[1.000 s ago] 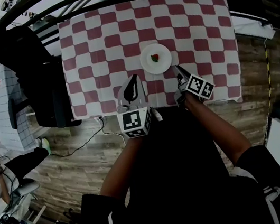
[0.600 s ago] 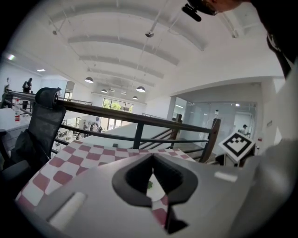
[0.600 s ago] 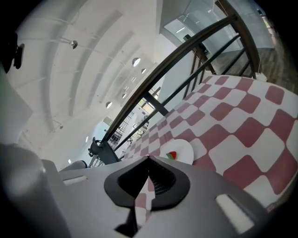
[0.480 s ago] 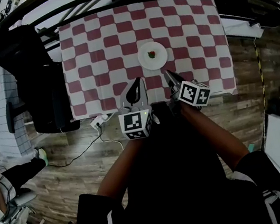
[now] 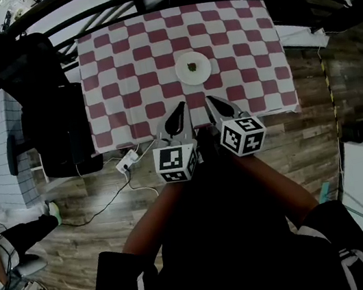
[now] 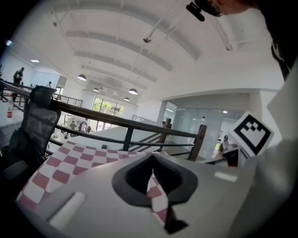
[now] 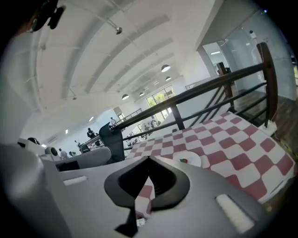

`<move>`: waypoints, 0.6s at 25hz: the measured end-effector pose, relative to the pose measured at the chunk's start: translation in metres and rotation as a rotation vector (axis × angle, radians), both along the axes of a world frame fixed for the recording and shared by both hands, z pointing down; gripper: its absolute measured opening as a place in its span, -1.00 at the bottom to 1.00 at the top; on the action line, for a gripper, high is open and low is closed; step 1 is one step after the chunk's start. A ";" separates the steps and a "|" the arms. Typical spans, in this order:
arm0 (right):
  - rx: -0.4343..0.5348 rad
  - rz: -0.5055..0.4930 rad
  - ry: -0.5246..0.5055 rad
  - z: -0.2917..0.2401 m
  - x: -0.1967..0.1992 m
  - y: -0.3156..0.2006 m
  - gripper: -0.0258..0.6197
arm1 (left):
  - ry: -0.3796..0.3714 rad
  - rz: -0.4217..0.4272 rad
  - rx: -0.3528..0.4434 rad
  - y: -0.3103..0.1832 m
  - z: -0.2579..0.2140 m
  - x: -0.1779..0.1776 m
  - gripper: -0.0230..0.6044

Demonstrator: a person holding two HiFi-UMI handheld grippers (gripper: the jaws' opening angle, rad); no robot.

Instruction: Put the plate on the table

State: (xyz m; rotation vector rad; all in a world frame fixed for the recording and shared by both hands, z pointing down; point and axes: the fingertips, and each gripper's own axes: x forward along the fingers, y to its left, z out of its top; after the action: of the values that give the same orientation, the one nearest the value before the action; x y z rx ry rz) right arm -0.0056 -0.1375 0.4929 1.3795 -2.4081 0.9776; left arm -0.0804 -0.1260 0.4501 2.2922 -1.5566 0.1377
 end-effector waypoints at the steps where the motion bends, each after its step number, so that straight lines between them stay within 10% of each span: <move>1: 0.026 -0.002 0.023 -0.006 0.000 0.003 -0.92 | 0.002 0.001 0.007 0.003 -0.003 0.001 -0.90; 15: 0.284 -0.019 0.175 -0.053 -0.011 0.062 -0.93 | -0.013 0.012 0.088 0.053 -0.024 0.006 -0.90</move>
State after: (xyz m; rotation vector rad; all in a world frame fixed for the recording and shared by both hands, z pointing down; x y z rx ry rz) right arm -0.0167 -0.0758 0.4395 1.4586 -2.4902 0.4985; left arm -0.0746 -0.0726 0.4262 2.3729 -1.5853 0.0896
